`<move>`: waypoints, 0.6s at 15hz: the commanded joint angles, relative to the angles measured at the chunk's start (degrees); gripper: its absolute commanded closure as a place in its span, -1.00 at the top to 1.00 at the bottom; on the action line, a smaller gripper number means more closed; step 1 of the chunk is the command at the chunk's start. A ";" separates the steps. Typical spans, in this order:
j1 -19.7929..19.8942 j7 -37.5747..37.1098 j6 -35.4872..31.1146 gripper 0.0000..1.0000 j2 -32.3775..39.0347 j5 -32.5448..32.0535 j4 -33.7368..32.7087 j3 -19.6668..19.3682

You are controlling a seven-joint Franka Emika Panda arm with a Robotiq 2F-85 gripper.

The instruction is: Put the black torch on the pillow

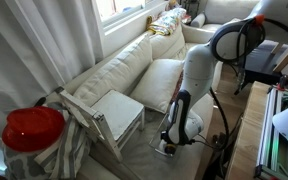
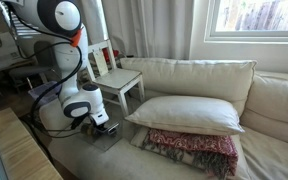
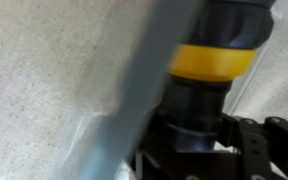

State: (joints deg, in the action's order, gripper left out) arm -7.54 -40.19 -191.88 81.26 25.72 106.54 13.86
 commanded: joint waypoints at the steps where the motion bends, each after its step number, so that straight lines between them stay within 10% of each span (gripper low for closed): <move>1: -0.82 -1.77 -0.08 -0.85 -7.44 6.00 8.22 -1.44; 9: -3.11 -2.83 -1.01 -0.95 -19.08 12.56 17.40 -1.89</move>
State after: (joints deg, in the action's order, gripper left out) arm -8.21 -41.73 -192.50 67.83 35.44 118.79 12.96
